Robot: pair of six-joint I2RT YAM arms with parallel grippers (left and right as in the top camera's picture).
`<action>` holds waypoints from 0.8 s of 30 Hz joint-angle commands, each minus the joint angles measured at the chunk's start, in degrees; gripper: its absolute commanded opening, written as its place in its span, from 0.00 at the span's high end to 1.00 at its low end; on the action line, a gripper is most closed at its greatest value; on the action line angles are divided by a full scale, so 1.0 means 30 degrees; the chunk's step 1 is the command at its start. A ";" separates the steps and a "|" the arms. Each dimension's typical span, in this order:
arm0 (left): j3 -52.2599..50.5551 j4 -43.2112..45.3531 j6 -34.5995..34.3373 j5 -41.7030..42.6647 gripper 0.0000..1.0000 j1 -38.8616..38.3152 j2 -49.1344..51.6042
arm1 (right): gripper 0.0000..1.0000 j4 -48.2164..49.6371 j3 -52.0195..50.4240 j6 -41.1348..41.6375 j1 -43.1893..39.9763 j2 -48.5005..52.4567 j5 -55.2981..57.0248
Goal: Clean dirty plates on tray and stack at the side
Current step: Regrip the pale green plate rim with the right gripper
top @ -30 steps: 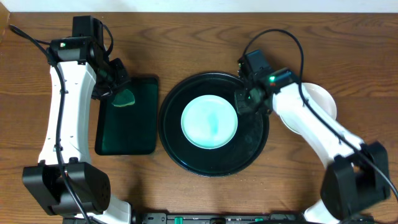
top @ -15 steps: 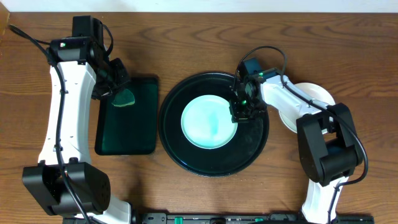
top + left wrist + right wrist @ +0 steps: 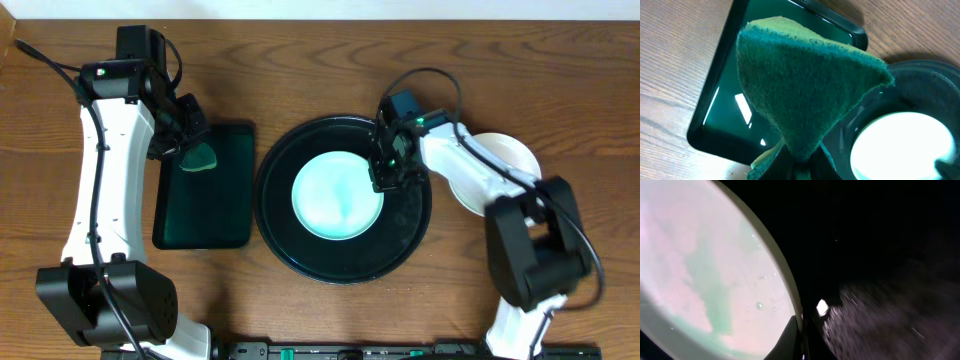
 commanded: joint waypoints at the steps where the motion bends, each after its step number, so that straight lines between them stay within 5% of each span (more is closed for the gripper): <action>1: -0.0058 -0.0066 0.0459 -0.0481 0.93 0.0015 0.0117 | 0.99 -0.0160 0.0204 -0.0109 0.0947 -0.3592 0.4481; 12: -0.0058 -0.0058 0.0459 -0.0481 0.93 0.0015 0.0117 | 0.99 -0.1180 0.0204 -0.0131 0.7351 -0.7512 2.1974; 24: -0.0058 -0.0066 0.0459 -0.0481 0.93 0.0015 0.0124 | 0.99 -0.1421 0.0197 -0.1115 1.3209 -0.7475 3.2465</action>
